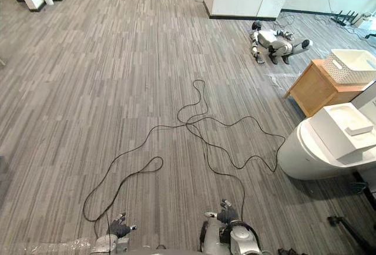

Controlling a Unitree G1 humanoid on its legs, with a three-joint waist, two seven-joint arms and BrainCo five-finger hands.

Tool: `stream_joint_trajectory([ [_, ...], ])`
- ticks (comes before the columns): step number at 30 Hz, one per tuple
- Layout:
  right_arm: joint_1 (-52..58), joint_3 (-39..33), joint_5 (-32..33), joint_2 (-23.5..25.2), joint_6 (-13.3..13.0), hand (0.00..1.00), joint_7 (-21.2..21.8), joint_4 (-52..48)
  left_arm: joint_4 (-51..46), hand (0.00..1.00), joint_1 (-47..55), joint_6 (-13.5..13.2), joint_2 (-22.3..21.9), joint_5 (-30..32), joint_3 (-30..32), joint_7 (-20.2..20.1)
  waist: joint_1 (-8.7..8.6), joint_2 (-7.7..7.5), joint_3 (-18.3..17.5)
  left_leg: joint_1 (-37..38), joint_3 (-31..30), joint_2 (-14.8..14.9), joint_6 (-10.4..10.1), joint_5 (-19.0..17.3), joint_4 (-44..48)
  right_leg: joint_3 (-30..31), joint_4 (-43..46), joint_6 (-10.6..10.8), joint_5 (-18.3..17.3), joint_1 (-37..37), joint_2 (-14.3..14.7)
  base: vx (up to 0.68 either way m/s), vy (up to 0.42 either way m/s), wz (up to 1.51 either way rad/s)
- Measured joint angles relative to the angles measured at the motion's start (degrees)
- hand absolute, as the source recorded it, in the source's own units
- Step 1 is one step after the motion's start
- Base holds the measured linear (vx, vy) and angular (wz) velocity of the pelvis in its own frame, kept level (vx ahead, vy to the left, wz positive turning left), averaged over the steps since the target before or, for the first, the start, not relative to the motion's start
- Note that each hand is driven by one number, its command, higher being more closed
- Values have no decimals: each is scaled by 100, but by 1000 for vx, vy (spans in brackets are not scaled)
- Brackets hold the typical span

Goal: Organize washtable

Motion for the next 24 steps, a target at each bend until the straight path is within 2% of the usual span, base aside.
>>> stream_joint_trajectory([
  [1, -15, 0, 6, -8, -5, 0, 1, -60, 17, 0, -15, 0, -6, -25, 0, -1, -51, 4, 73, 108, -95, 37, -102, -63, -1, 12, -727, -43, 441, -46, 102, 464, -61, 37],
  [2, -18, 0, 9, -7, -6, 0, 1, -103, 24, 0, -14, 0, 4, -42, 1, 0, -96, -12, 99, 167, -149, 37, -162, -100, 0, 26, -1080, -36, 674, -35, 124, 497, -107, 55],
  [3, 24, -1, 9, -4, -9, 0, 2, -163, 40, 0, -7, -1, 21, -43, 1, -1, -129, -48, 112, 277, -299, 15, -323, -210, 0, 143, -1612, -9, 1042, -30, 161, 524, -157, 69],
  [4, 72, -4, 9, -12, -10, 0, 7, -192, 50, 0, 0, -2, 27, -43, 1, 0, -138, -71, 108, 414, -491, 2, -421, -384, 9, 327, -1663, -93, 1131, -39, 163, 541, -189, 74],
  [5, 66, -26, 9, -50, -8, 0, 10, -194, 68, 0, -13, -2, -1, -42, 2, 1, -153, -27, 129, 451, -618, 68, -452, -502, 39, 398, -1459, -204, 1416, -76, 192, 530, -238, 77],
  [6, 56, -52, 8, -114, -18, 0, 13, -208, 112, 0, -60, -2, -66, -37, 2, -2, -196, 31, 115, 481, -780, 201, -513, -634, 144, 319, -1036, -248, 1509, -195, 220, 528, -293, 74],
  [7, 48, -137, 5, -152, -17, 0, 14, -188, 152, 0, -108, -1, -117, -36, 1, -1, -165, 152, 108, 351, -942, 348, -621, -717, 437, 243, -555, -376, 1410, -370, 259, 617, -353, 70],
  [8, 42, -214, 3, -194, -1, 0, 10, -171, 147, 0, -129, 1, -198, -32, 6, -1, -151, 256, 100, 73, -1045, 537, -641, -712, 993, 77, -423, -566, 1146, -356, 311, 527, -323, 50],
  [9, 44, -289, 5, -184, 10, 0, 9, -169, 147, 0, -142, 5, -209, -30, 7, 0, -171, 288, 98, -121, -1074, 630, -684, -686, 1413, -3, -421, -587, 1061, -279, 354, 518, -310, 34],
  [11, 92, -343, -2, -181, 69, 0, -18, -194, 71, 0, -200, 22, -217, -25, 101, -8, -133, 413, 153, -1007, -1078, 1101, -1025, -237, 3795, -183, -667, -823, 744, 436, 686, 540, -298, 23],
  [13, 132, -327, -4, -122, 136, 0, -38, -205, -163, 0, -197, 16, -250, -23, 101, -6, -65, 379, 203, -1515, -911, 1316, -972, -340, 5105, -179, -930, -997, 557, 1132, 863, 513, -209, 2],
  [14, 174, -327, -3, -41, 144, 0, -72, -253, -313, 0, -218, -4, -244, -27, 97, -7, -10, 314, 220, -1875, -739, 1301, -877, -420, 5339, -165, -1107, -1025, 460, 1524, 869, 558, -180, -3],
  [15, 207, -332, -2, -4, 144, 0, -100, -289, -348, 0, -231, -14, -268, -27, 99, -7, 34, 302, 218, -2042, -597, 1297, -816, -457, 5295, -159, -1195, -1008, 464, 1687, 868, 436, -119, -12],
  [16, 234, -338, 2, 66, 143, 0, -140, -321, -460, 0, -252, -42, -326, -27, 98, -7, 121, 241, 236, -2305, -320, 1278, -676, -540, 4934, -122, -1422, -992, 461, 1961, 865, 495, -69, -23],
  [17, 203, -341, 2, 114, 152, 0, -146, -366, -549, 0, -297, -68, -375, -24, 96, -9, 232, 248, 244, -2620, -156, 1177, -618, -574, 4338, -24, -1640, -984, 457, 2226, 850, 405, -9, -27],
  [20, 167, -336, 2, 214, 151, 0, -147, -370, -636, 0, -308, -116, -422, -24, 97, -11, 327, 240, 249, -2846, -239, 786, -687, -468, 2727, 112, -1939, -800, 349, 2623, 689, 396, 84, -25],
  [21, 152, -267, -5, 209, 148, 0, -152, -297, -632, 0, -325, -127, -430, -26, 93, -10, 378, 243, 247, -2867, -264, 648, -676, -162, 1785, 199, -2094, -619, 234, 2846, 615, 377, 192, -24],
  [23, 153, -161, -7, 201, 147, 0, -151, -218, -626, 0, -315, -126, -430, -27, 92, -10, 403, 265, 228, -2857, -269, 623, -609, 186, 1390, 292, -2115, -401, 40, 3067, 590, 456, 296, -34],
  [24, 163, -121, -11, 203, 151, 0, -156, -84, -626, 0, -327, -127, -401, -26, 94, -14, 518, 206, 112, -2835, -237, 550, -303, 601, 1648, 468, -2042, -185, -191, 3180, 437, 482, 337, -47],
])
